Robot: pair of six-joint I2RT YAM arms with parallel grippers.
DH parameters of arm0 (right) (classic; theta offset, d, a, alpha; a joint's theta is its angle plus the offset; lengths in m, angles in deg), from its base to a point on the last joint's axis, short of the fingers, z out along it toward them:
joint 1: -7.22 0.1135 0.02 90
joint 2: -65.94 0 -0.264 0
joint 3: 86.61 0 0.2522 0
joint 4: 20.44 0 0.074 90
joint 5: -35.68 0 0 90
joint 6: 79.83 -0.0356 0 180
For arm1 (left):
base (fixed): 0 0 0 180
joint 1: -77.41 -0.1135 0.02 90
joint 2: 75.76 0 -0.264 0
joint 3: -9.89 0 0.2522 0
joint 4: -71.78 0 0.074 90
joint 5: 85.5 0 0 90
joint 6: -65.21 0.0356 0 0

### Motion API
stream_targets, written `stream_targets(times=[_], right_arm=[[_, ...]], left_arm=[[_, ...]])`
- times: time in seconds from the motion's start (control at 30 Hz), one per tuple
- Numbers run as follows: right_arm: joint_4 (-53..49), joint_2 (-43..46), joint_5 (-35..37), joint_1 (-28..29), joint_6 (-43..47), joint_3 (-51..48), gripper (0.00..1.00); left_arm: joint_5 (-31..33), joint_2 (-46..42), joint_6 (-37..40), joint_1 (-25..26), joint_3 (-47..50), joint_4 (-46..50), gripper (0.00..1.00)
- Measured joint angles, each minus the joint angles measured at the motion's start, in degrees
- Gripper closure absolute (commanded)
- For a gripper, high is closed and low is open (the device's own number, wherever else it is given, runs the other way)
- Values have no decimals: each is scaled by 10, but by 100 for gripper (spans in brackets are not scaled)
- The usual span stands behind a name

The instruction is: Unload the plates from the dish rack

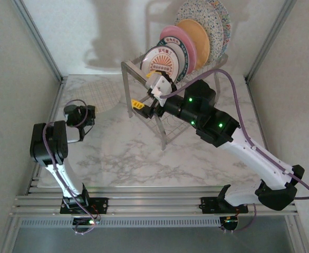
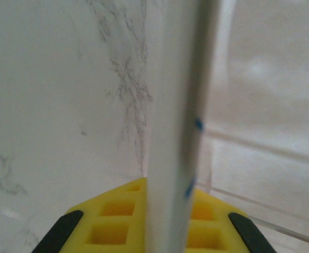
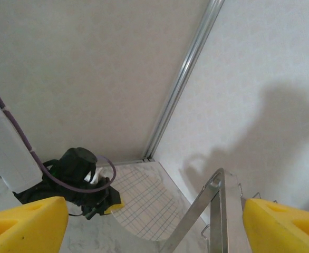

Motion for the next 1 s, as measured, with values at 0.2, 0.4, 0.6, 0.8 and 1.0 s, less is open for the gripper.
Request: stream_targets(times=[0.2, 0.4, 0.6, 0.8, 1.0], right_arm=[[0, -1, 12, 1, -6, 2, 14], [-4, -4, 18, 1, -13, 5, 14], [-8, -14, 23, 1, -18, 16, 13], [-12, -22, 29, 1, -25, 26, 13], [-13, -24, 33, 2, -26, 30, 13]], left_arm=[[-11, 48, 6, 0, -35, -8, 100], [-16, 87, 6, -1, -54, -10, 100], [-22, 106, 7, -2, -74, -14, 97], [-31, 125, 8, -2, -92, -26, 77], [-35, 125, 17, -3, -95, -14, 55]])
